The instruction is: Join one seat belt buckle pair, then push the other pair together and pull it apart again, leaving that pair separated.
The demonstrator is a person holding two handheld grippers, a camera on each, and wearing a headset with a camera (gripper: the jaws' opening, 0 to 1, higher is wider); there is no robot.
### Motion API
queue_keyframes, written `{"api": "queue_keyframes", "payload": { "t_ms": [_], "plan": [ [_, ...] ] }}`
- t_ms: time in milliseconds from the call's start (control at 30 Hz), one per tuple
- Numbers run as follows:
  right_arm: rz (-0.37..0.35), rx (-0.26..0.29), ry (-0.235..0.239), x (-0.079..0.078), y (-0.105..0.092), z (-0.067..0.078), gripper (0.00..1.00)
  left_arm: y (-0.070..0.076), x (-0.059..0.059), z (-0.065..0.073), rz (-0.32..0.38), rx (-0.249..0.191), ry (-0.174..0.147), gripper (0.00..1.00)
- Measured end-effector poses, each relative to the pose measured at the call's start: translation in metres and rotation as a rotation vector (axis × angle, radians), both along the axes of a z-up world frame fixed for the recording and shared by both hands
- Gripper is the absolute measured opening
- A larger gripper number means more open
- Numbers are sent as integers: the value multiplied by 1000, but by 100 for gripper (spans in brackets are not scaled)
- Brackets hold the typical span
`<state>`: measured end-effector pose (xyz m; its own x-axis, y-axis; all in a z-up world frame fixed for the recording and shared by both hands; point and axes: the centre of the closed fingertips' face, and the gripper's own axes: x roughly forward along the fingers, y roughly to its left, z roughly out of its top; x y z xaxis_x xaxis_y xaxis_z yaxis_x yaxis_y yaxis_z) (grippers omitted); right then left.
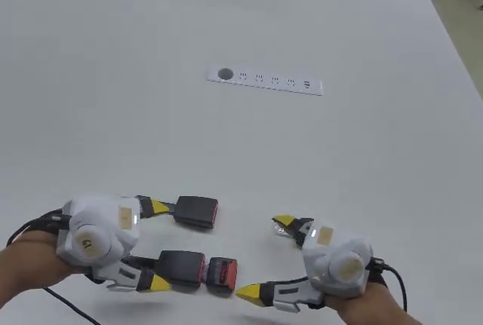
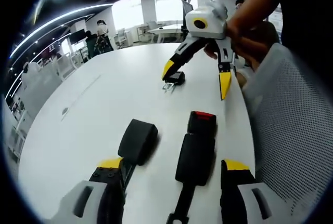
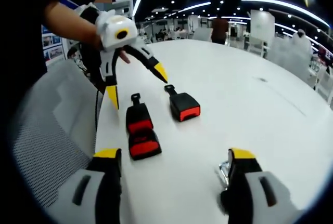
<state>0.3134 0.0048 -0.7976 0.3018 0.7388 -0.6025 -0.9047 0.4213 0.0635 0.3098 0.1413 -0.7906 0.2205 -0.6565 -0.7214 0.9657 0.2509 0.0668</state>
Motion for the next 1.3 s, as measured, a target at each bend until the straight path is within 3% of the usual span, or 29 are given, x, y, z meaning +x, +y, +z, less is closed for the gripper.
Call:
{"api": "queue_keyframes", "payload": {
  "t_ms": [67,167,300,433,833,967,1067,1200,1233,1300],
  "plan": [
    [-16,-3,2,7,-11,0,84,2,10,2,9,3,-23,79],
    [-9,-19,-18,13,-25,-1,77,1,26,8,29,-12,-27,80],
    [-19,-46,-14,24,-45,-5,77,-4,44,10,27,-14,-43,83],
    [-22,-39,3,33,-57,-4,77,-5,56,2,27,-5,-22,83],
    [37,-114,72,41,-89,-34,78,-15,67,-26,-26,48,36,76],
    [64,-120,94,41,-91,-39,73,-17,68,-39,-48,78,62,70],
    [89,-125,96,40,-91,-42,72,-22,70,-41,-59,75,71,68],
    [105,-124,91,43,-92,-43,66,-23,70,-46,-103,98,79,58],
    [104,-118,96,44,-91,-42,64,-26,70,-46,-96,76,96,56],
    [120,-126,89,44,-92,-43,57,-28,73,-46,-96,79,95,55]
  ]
}}
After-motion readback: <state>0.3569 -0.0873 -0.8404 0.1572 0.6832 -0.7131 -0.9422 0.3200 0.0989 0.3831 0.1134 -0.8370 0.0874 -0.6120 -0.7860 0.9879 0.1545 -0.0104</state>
